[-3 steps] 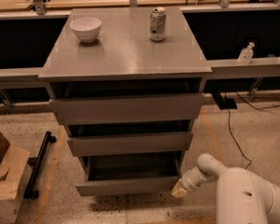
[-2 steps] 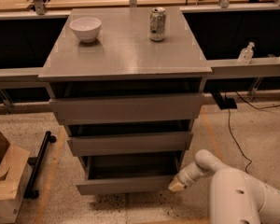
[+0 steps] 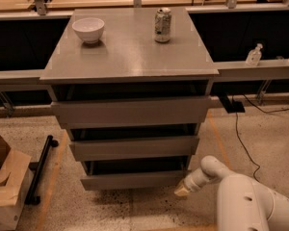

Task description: Close bottom drawer

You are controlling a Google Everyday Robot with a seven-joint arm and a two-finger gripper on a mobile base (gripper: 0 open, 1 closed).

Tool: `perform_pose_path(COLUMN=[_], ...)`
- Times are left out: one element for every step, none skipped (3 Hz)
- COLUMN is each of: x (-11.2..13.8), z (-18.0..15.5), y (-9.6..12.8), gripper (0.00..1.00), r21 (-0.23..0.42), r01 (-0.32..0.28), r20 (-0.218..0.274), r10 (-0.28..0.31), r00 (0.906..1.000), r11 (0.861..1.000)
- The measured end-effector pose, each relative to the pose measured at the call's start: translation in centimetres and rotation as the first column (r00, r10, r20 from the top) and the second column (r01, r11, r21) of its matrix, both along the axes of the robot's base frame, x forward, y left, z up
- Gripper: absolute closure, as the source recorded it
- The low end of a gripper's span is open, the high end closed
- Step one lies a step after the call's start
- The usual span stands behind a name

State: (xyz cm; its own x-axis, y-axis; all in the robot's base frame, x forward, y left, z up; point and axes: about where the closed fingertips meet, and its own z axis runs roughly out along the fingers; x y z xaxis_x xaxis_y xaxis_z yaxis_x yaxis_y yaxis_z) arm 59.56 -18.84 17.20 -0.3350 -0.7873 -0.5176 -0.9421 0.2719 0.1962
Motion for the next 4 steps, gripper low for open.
perform_pose_path(x=[0.2,5.0,5.3,9.6], z=[-1.8,-2.0,-1.9,0.6], y=[1.7,3.2,3.3,3.2], gripper=[1.00,1.00,1.00,1.00], r21=[0.023,0.073,0.076,0.069], r01=[-0.007,-0.019,-0.022,-0.036], r20=[0.025,0.133,0.143,0.239], r10=[0.006,0.010,0.011,0.018], r00=[0.9997,0.9911,0.9896,0.9708], r11=[1.000,0.997,0.997,0.997])
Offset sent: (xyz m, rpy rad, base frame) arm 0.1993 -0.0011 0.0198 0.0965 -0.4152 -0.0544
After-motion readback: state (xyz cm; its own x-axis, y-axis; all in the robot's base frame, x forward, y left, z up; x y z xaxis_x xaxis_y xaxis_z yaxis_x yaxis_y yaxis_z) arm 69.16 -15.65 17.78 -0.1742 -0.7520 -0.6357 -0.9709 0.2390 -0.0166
